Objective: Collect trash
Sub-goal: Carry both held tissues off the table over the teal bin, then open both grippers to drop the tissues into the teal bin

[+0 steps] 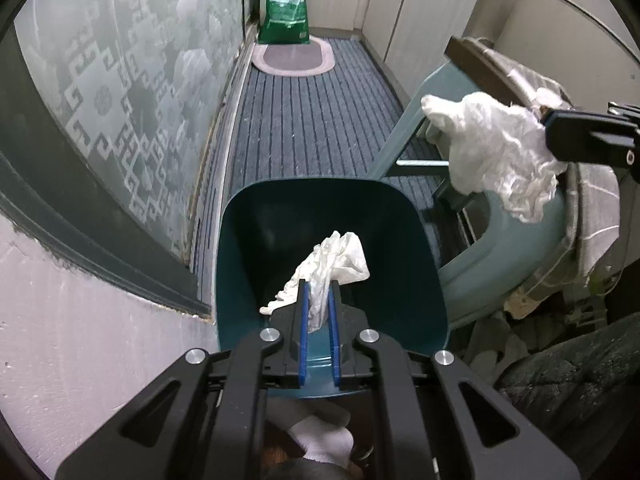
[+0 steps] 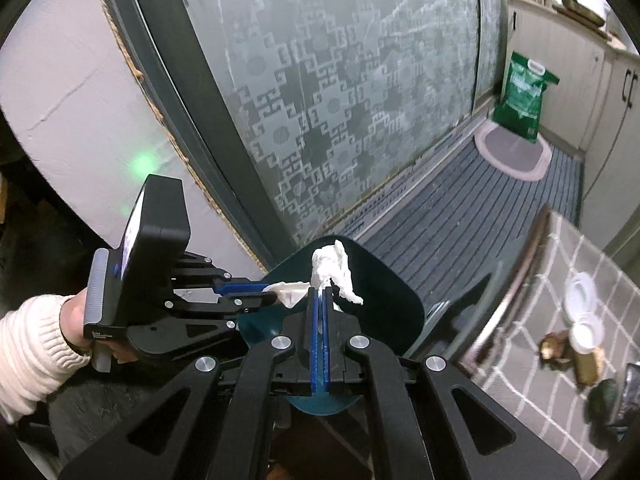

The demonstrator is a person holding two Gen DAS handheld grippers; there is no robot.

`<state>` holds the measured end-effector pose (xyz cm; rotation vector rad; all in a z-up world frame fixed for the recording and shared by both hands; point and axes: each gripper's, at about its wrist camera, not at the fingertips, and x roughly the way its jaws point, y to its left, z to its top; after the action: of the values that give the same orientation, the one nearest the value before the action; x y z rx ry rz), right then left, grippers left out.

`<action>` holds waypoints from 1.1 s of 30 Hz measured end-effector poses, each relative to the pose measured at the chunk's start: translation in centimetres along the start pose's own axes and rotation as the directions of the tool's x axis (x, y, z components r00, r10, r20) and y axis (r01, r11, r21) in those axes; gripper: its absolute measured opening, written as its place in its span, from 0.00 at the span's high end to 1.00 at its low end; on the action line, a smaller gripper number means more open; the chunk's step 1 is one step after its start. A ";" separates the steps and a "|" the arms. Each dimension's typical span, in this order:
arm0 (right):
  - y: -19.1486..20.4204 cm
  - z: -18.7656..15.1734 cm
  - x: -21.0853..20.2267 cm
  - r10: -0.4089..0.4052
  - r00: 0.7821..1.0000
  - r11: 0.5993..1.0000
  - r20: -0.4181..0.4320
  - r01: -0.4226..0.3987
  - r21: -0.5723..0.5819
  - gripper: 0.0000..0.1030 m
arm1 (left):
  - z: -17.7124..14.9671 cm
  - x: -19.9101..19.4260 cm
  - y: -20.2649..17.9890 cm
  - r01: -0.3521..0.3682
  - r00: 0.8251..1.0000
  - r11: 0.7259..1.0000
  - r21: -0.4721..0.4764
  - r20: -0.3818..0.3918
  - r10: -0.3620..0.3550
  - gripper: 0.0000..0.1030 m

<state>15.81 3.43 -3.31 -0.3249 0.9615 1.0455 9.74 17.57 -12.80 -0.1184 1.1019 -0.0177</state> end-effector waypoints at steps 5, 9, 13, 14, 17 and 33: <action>-0.2 -0.1 3.4 -0.022 0.997 0.999 -0.080 0.025 0.033 0.99 | -0.4 0.6 0.5 -0.019 1.000 1.000 0.008 -0.022 0.019 0.81; -0.3 -0.5 6.2 -0.029 0.991 0.998 -0.133 0.036 0.048 0.99 | -0.6 0.3 1.0 -0.034 0.999 0.999 -0.004 -0.019 0.034 0.77; -0.5 -1.0 8.7 -0.022 0.983 0.998 -0.181 0.034 0.062 0.99 | -0.8 -1.1 1.3 -0.046 0.999 0.999 -0.007 0.021 0.047 0.77; -0.5 -1.1 9.2 -0.021 0.981 0.997 -0.191 0.033 0.063 0.99 | -0.8 -1.7 1.4 -0.048 0.998 0.999 -0.011 0.039 0.048 0.77; -0.5 -1.4 10.5 -0.021 0.976 0.997 -0.216 0.036 0.067 0.99 | -0.9 -3.1 1.3 -0.053 0.995 0.998 -0.018 0.079 0.054 0.77; 0.9 -2.5 15.2 -0.042 0.946 0.998 -0.322 0.053 0.027 0.98 | -0.4 -9.7 0.4 -0.070 0.964 0.997 -0.023 0.255 0.074 0.87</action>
<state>16.14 11.12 -16.71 -0.4978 1.2569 0.9463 4.97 18.70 -4.35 -0.0899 0.8472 0.0686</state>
